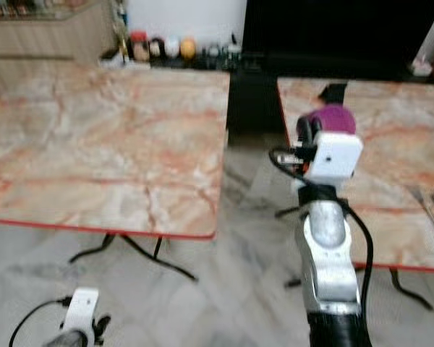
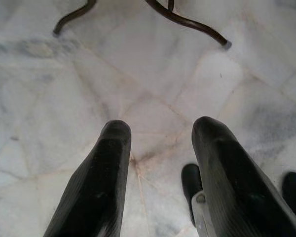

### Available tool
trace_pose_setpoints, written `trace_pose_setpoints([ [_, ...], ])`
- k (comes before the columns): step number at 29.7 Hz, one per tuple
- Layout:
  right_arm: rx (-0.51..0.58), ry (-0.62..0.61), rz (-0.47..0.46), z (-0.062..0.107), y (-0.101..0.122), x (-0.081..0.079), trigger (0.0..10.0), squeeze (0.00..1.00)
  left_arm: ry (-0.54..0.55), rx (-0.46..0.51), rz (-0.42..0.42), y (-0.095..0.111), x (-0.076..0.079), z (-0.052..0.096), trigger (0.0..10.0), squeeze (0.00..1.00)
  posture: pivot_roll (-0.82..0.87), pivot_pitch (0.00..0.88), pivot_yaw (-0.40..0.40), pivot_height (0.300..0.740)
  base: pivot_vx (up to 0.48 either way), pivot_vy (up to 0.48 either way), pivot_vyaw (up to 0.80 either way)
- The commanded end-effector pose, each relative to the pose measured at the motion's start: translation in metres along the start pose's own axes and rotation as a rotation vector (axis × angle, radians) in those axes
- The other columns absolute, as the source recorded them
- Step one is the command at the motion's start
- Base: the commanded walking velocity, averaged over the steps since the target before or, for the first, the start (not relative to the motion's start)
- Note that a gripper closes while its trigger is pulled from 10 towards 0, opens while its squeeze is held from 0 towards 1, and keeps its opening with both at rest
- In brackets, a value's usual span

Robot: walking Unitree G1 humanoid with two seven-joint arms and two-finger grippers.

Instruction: Setting the table

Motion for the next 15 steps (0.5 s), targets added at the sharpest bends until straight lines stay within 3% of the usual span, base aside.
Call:
trace_pose_setpoints([
  [1, -0.015, -0.042, -0.025, 0.0017, -0.0019, 0.0112, 10.0, 0.00, -0.025, -0.012, -0.019, -0.0027, 0.0085, -0.0001, 10.0, 0.00, -0.06, 0.000, 0.023, 0.740, 0.000, -0.349, 0.00],
  [15, -0.033, -0.043, -0.034, 0.0040, -0.0050, 0.0115, 10.0, 0.00, -0.030, -0.024, -0.027, -0.0085, 0.0087, 0.0013, 10.0, 0.00, -0.06, 0.000, 0.020, 0.740, 0.000, -0.352, 0.00],
])
Point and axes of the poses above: a point about 5 cm out from each wrist's last joint towards the gripper, its own z axis pointing back from the gripper into the wrist, its own y axis along the axis of the wrist's last joint, x = y × z, the point moved 6 cm from there along -z, pointing out of the wrist towards the gripper
